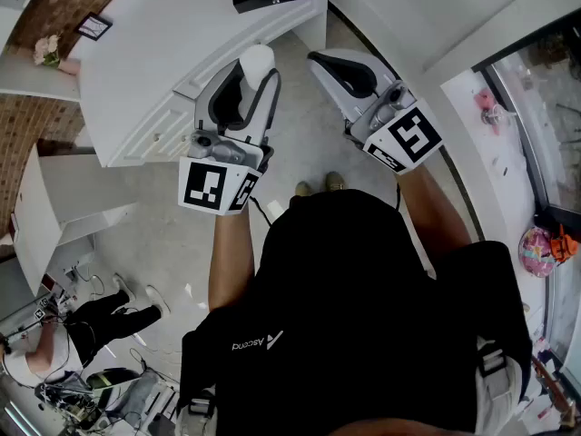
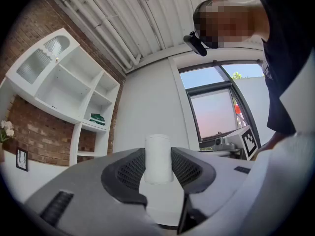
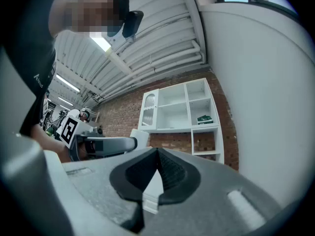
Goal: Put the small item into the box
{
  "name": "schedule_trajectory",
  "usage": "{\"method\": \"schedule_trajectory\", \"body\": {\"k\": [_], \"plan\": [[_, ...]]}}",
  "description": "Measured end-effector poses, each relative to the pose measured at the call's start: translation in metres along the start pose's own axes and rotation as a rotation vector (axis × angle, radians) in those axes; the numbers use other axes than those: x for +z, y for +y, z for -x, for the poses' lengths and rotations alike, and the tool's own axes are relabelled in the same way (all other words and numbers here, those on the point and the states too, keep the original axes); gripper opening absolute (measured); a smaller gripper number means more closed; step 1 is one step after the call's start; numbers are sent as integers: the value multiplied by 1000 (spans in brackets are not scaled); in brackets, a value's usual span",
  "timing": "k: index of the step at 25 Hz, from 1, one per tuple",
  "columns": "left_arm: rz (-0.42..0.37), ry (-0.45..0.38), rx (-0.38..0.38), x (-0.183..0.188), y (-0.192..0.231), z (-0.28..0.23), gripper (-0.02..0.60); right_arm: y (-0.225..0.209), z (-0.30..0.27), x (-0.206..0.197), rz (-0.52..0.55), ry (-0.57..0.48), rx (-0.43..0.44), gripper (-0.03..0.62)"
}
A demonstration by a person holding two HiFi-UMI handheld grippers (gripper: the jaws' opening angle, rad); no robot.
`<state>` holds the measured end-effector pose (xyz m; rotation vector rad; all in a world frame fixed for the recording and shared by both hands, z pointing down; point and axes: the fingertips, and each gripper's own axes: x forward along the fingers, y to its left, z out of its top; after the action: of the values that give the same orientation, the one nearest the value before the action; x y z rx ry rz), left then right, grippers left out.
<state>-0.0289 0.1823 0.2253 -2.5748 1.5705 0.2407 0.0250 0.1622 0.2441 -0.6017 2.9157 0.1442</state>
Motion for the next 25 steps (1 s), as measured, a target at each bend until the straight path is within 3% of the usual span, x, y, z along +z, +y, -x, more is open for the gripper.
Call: {"method": "schedule_trajectory", "body": {"k": [14, 25], "plan": [[-9, 13, 9, -4, 1, -13, 163, -12, 0, -1, -4, -7, 23, 0], [-38, 35, 44, -15, -6, -47, 163, -52, 16, -7, -25, -21, 42, 0]]}}
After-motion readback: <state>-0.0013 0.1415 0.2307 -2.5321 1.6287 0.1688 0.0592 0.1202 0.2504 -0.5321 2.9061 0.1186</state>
